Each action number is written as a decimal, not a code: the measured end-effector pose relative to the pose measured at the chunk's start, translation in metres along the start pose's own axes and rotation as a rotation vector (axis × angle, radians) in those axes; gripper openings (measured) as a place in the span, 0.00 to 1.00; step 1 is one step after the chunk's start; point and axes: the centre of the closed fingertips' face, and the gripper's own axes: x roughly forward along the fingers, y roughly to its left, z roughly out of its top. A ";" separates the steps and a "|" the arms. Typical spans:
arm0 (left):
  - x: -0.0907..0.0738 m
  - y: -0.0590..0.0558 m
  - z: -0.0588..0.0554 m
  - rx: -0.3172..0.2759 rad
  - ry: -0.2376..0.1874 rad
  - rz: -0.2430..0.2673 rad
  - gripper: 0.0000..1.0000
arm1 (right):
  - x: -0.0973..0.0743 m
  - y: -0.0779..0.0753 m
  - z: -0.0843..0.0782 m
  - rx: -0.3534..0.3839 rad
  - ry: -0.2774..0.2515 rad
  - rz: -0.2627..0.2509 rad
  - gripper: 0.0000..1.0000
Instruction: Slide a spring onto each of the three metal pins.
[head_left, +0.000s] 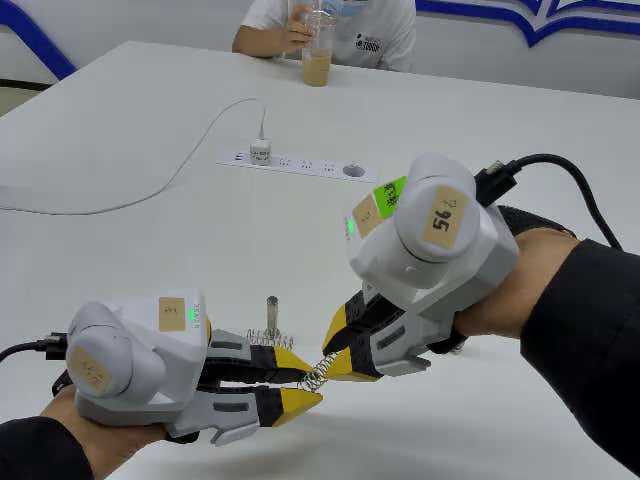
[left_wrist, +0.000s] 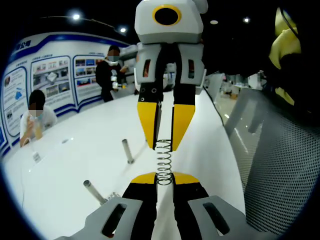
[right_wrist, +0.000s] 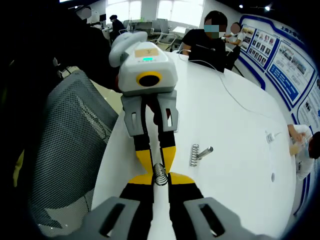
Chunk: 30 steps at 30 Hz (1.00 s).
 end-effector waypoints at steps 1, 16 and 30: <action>0.000 0.000 0.000 0.001 -0.001 -0.001 0.11 | 0.000 0.000 0.001 -0.002 0.001 -0.002 0.11; 0.001 -0.002 0.003 0.008 -0.017 -0.005 0.11 | 0.005 -0.001 -0.006 0.068 0.006 0.014 0.17; 0.001 -0.001 0.009 0.004 -0.038 0.005 0.11 | 0.007 -0.001 -0.006 0.157 -0.063 0.037 0.13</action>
